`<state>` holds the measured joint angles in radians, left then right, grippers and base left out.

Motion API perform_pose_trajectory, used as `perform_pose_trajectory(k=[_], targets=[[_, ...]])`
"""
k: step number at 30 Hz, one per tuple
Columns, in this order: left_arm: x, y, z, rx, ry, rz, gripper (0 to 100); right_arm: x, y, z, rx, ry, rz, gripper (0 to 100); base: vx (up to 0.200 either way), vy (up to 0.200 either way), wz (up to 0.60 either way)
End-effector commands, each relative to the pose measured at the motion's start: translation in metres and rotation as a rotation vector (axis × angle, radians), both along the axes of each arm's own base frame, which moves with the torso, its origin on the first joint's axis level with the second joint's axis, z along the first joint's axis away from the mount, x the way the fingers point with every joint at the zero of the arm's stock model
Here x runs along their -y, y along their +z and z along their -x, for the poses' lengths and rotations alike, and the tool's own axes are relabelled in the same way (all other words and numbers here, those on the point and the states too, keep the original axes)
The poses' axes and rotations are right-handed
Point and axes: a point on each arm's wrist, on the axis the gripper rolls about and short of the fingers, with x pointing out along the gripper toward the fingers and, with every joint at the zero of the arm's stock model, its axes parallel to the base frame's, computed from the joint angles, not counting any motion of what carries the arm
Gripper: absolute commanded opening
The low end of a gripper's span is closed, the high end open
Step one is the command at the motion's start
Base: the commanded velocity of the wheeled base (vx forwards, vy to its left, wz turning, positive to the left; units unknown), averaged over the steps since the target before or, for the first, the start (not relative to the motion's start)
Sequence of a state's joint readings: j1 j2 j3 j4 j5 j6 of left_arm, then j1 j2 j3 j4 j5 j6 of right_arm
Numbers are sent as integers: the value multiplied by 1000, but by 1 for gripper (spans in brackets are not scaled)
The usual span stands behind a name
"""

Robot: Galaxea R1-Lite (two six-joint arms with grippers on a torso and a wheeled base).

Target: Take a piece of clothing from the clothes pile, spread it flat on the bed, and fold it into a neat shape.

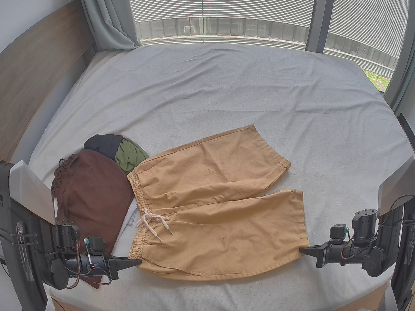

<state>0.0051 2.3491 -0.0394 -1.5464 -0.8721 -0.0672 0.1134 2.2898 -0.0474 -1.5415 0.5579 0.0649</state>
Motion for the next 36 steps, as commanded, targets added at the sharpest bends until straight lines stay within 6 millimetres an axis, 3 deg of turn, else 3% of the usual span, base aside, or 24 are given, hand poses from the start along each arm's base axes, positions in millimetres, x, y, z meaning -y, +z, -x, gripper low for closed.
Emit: perform_pose_trajectory(k=[1, 25, 36], targets=[[3, 10, -6, 48, -2, 11, 0, -1, 8, -4, 39, -2, -15, 0, 0, 0, 0], [9, 33, -23, 84, 35, 89, 0, -4, 36, -11, 141, -5, -84, 0, 0, 0, 0], [9, 35, -29, 106, 37, 94, 0, -4, 50, -9, 183, -15, -108, 0, 0, 0, 0]])
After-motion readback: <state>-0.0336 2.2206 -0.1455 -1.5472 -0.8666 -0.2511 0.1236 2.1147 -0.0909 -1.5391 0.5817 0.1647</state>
